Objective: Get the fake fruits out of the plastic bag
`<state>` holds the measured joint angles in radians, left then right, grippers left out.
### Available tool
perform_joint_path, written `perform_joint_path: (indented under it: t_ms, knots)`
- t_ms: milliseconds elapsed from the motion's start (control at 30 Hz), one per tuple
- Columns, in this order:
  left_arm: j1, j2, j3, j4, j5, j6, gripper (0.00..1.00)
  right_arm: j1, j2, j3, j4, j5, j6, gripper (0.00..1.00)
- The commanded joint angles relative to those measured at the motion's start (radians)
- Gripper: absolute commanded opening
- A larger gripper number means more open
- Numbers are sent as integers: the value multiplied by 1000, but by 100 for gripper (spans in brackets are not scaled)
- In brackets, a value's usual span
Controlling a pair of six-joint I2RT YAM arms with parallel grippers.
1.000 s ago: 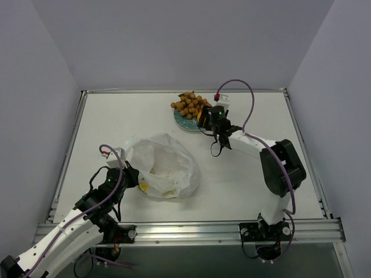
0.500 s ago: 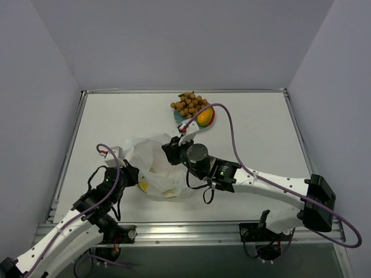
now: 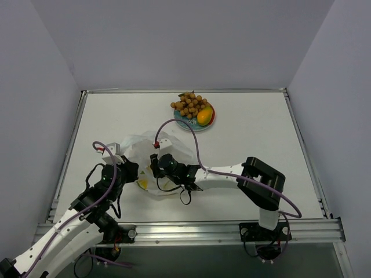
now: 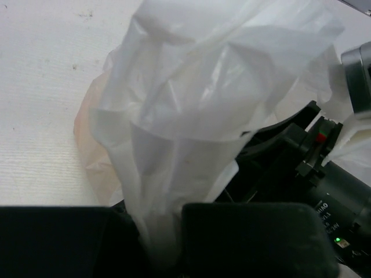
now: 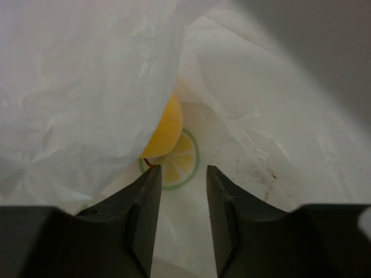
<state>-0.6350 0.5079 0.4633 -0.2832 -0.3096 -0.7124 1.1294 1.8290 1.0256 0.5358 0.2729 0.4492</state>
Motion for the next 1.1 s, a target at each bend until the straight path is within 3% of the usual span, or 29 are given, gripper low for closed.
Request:
perform_joint_path:
  t_ms: [0,67,167,267,300,400,500,633,800,933,1067]
  knots:
    - [-6,1,60,36,10,8,2,-29,13,47,208,-24,84,35]
    - [-6,-21,48,19,-8,8,2,-36,42,27,269,-29,115,50]
    - [-5,-45,17,-13,-64,-1,2,-39,73,16,320,-34,146,58]
    - [-5,-4,-11,-25,-97,-24,15,-45,78,-10,329,-26,161,57]
    - [-3,16,-3,-10,-77,-19,23,-48,75,-40,337,-29,164,56]
    - [-5,113,75,76,-30,71,36,-68,38,-125,368,-61,164,51]
    - [-3,230,159,104,21,97,37,-106,-51,-208,375,-78,160,50]
    - [-5,377,303,191,206,106,40,-154,-224,-350,336,-64,135,50]
    - [-3,432,437,3,231,132,50,-181,-297,-453,342,-24,158,46]
    - [-2,310,457,-135,112,139,62,-192,-300,-473,357,-35,160,46]
    - [11,265,381,-244,23,90,60,-195,-316,-457,342,-40,141,46]
